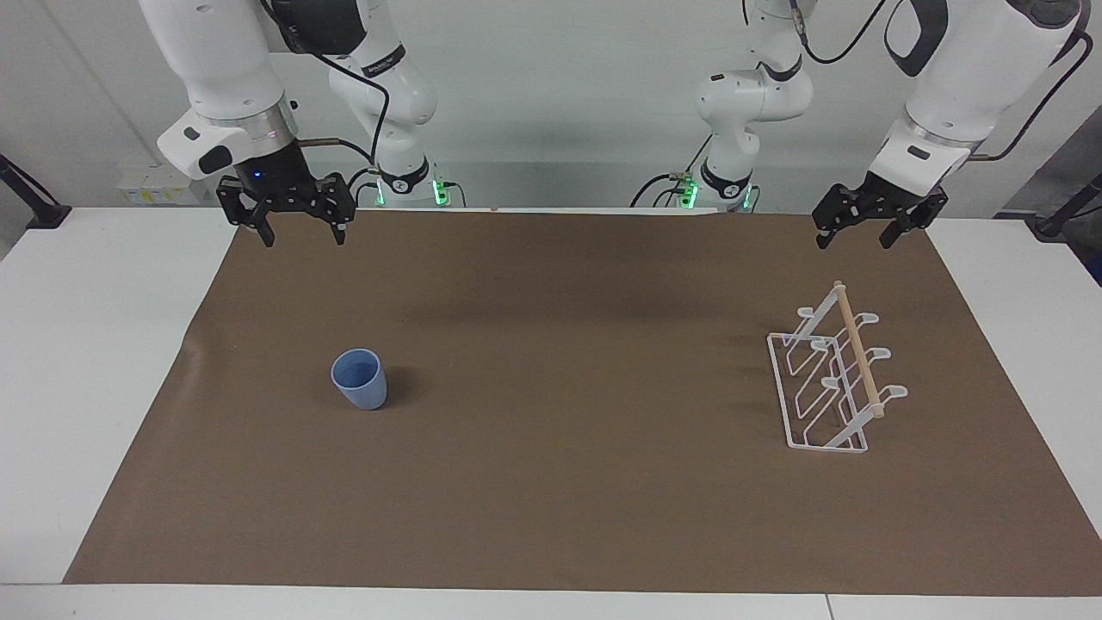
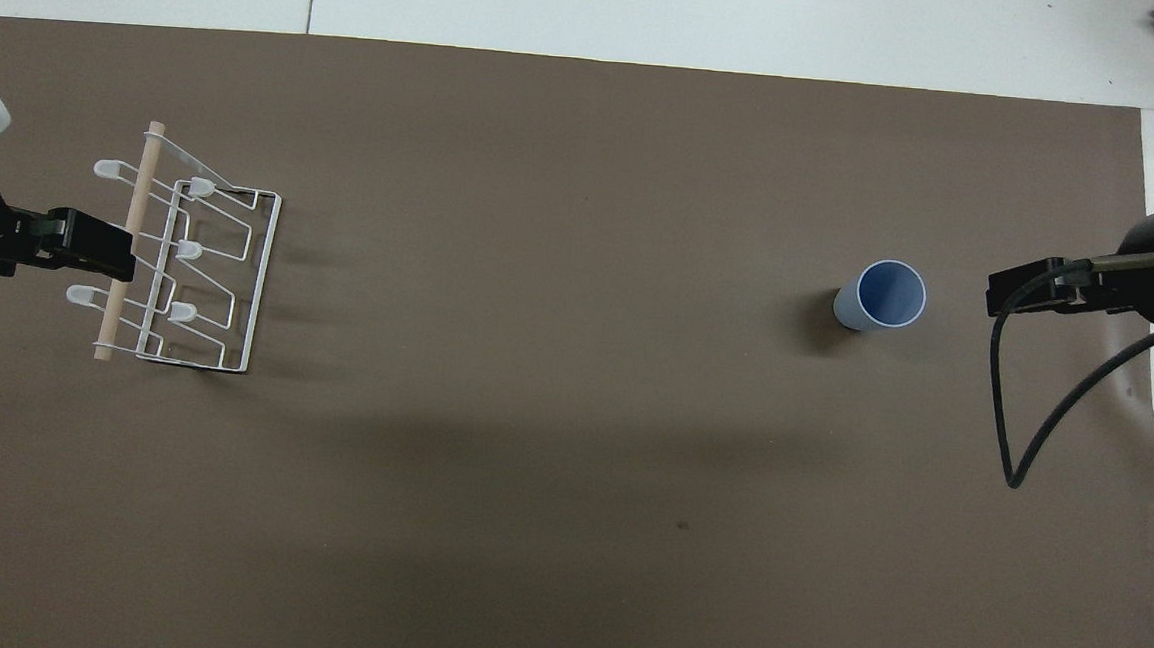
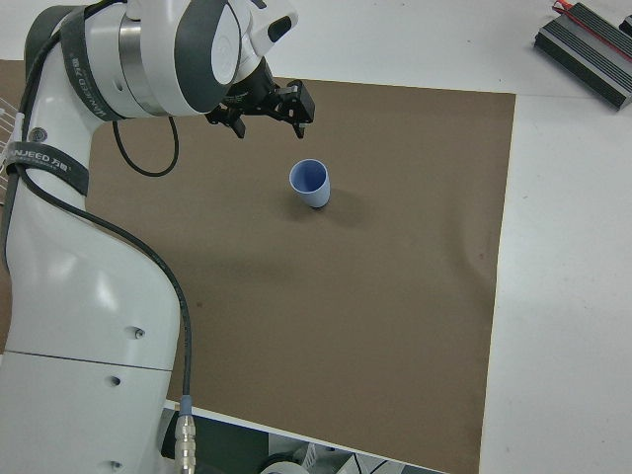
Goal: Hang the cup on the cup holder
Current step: 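Reach the right gripper down to the light-blue cup and grasp it, then lift the blue cup with the right gripper and tip it sideways, then carry the cup toward the left gripper while the left gripper approaches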
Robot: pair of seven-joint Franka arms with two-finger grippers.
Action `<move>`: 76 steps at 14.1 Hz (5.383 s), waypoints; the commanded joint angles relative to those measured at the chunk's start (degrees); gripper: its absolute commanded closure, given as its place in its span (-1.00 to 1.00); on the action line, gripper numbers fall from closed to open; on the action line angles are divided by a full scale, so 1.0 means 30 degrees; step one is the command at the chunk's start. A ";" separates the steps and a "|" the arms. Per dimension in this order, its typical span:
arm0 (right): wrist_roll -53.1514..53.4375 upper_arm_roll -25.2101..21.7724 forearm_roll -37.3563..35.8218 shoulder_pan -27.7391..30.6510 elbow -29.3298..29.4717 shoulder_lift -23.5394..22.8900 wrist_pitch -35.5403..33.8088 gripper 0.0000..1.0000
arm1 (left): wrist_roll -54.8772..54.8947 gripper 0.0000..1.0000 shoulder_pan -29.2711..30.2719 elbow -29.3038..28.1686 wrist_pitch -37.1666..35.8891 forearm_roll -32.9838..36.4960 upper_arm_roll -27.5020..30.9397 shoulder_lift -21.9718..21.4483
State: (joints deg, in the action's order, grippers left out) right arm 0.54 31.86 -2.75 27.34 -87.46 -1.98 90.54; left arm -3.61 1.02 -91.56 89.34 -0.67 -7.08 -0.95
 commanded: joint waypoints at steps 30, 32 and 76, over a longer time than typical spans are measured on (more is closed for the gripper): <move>0.0407 0.0074 0.0537 -0.0999 -1.2127 -0.2650 1.7399 -0.04 | -0.0117 -1.00 0.0450 -0.0826 0.0221 -0.0246 -0.0100 -0.0621; 0.0378 0.0074 0.0537 -0.0649 -1.2127 -0.2650 1.7223 0.79 | -0.0117 -1.00 0.0479 -0.0826 0.0221 -0.0246 -0.0100 -0.0622; 0.9486 0.7427 1.9258 -0.4542 -0.3661 -0.2123 1.6285 1.00 | -2.1398 -1.00 0.0069 -0.2820 0.2360 -1.1993 -0.0393 -0.1589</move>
State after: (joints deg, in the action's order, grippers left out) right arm 26.87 53.57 55.19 13.20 -99.11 -8.18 139.69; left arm -59.77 1.64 -99.20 95.34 -34.58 -8.70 -4.45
